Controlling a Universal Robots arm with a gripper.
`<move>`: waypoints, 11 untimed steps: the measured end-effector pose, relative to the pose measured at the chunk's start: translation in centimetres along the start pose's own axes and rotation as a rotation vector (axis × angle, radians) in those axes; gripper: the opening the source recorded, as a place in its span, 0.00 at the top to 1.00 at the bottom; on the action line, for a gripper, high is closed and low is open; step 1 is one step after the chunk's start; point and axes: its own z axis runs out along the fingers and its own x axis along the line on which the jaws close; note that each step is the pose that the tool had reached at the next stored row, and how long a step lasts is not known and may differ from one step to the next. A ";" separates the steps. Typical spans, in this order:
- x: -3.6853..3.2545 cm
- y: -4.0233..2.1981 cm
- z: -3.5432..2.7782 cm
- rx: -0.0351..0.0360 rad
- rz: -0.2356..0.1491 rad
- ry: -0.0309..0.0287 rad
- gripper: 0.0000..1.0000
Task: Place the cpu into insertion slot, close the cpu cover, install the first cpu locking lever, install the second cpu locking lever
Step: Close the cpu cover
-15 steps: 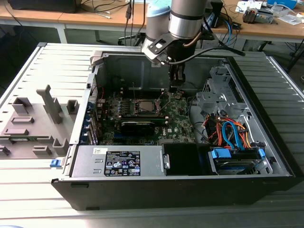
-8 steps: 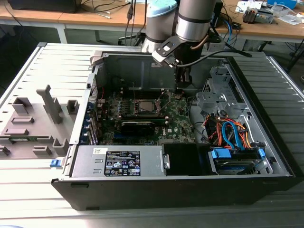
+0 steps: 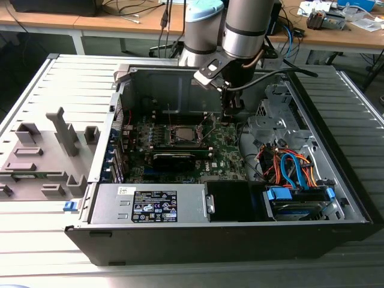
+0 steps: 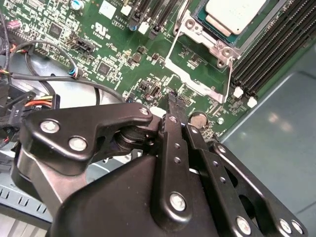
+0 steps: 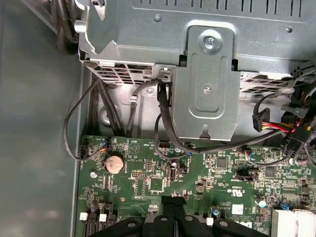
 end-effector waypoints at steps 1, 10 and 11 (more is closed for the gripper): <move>0.00 0.00 0.06 0.0000 0.000 0.0001 0.89; 0.04 0.01 0.89 0.0000 0.000 0.0017 0.89; 0.05 0.01 0.90 -0.0001 0.000 0.0022 0.89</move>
